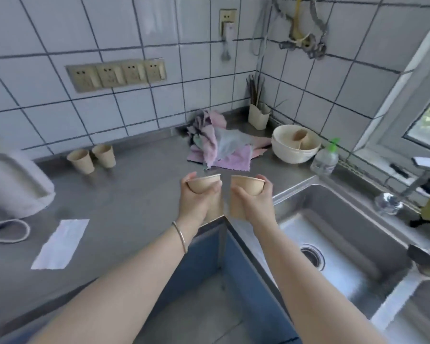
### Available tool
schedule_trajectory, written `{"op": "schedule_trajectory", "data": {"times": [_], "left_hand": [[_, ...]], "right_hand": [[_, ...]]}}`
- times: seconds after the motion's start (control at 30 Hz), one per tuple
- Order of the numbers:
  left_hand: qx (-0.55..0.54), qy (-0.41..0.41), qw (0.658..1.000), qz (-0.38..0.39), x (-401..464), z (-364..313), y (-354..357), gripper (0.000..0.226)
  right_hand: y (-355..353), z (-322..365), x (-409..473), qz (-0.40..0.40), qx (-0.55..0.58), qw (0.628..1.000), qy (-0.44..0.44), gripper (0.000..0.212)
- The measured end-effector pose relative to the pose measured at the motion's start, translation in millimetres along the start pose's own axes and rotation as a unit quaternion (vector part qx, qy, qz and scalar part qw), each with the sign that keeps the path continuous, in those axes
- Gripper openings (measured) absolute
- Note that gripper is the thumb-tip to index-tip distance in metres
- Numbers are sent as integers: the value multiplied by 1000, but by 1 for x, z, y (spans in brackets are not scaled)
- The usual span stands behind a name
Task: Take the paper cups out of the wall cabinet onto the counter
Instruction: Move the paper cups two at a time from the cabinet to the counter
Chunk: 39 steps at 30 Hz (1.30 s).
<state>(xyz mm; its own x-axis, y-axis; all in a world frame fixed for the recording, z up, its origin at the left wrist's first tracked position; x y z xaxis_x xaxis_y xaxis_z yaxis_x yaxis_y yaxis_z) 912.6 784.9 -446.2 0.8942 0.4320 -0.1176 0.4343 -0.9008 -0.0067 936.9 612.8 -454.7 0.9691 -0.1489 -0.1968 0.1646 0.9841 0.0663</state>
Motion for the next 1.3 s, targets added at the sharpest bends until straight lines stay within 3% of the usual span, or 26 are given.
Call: {"op": "schedule_trajectory", "data": {"times": [0.23, 0.4, 0.63, 0.73, 0.83, 0.9, 1.13, 1.3], "left_hand": [[-6, -22, 992, -127, 73, 15, -79, 56], [-10, -37, 984, -172, 133, 30, -126, 67], [12, -52, 984, -170, 238, 39, -167, 73], [24, -65, 985, -159, 283, 43, -180, 87], [23, -84, 984, -152, 320, 54, -186, 97], [28, -100, 984, -147, 339, 66, -187, 95], [9, -131, 977, -169, 399, 97, -194, 74], [13, -152, 970, -189, 434, 115, -201, 80]], "right_hand": [[117, -22, 60, 112, -58, 991, 39, 75], [196, -38, 100, 151, -109, 982, 40, 77], [299, -53, 160, 165, -142, 975, 47, 86], [327, -55, 189, 166, -162, 970, 66, 89], [351, -62, 215, 173, -175, 965, 85, 70], [364, -69, 231, 184, -195, 959, 94, 58], [404, -97, 291, 213, -220, 946, 107, 53], [435, -114, 323, 254, -234, 934, 88, 55]]}}
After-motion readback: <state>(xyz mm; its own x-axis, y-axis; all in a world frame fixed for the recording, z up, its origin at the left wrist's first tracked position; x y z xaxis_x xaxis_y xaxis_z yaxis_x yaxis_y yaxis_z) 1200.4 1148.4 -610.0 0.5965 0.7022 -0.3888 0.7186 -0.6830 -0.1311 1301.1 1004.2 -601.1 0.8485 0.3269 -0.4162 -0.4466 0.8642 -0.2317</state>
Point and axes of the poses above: each hand's wrist, its own x-axis towards the middle knuckle, its own y-axis out of the palm, z = x × y, the point moved 8 cm from there along x, towards the middle knuckle, and after that the axes turned 7 degrees about x, right-handed, at the moved point
